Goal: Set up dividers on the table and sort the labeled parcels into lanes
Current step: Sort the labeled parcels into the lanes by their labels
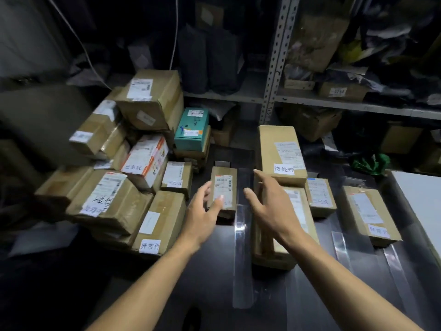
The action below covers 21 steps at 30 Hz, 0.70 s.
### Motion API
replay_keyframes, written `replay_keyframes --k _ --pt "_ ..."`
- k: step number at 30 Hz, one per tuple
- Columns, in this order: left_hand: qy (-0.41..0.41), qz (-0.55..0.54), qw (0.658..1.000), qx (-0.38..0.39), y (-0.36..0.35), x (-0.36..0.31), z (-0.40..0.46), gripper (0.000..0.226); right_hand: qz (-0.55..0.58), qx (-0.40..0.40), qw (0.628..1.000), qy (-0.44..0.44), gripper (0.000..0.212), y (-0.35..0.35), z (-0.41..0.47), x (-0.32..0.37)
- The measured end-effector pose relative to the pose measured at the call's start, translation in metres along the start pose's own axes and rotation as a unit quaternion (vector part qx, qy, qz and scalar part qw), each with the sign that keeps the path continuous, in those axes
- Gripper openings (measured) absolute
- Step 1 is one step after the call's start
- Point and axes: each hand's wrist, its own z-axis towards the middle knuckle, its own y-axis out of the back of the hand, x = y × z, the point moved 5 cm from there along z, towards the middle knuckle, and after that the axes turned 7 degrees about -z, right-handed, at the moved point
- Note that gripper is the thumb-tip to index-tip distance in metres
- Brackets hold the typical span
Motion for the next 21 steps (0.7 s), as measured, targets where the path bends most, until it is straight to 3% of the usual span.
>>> replay_keyframes --k 6,13,16,21 --pt "0.032 -0.012 0.997 -0.069 0.086 0.006 0.034 0.042 0.076 0.102 0.992 -0.004 0.056 -0.082 0.039 0.066" --pt "0.037 -0.033 0.988 -0.148 0.203 0.024 0.066 0.028 0.149 0.237 0.955 -0.099 0.064 -0.198 0.073 0.107" --pt "0.018 -0.046 0.981 -0.186 0.254 0.016 0.084 0.027 0.183 0.22 0.952 -0.108 0.066 -0.225 0.1 0.129" --pt "-0.033 -0.051 0.982 -0.178 0.294 -0.021 0.144 0.03 0.234 0.102 0.959 -0.12 0.053 -0.216 0.198 0.166"
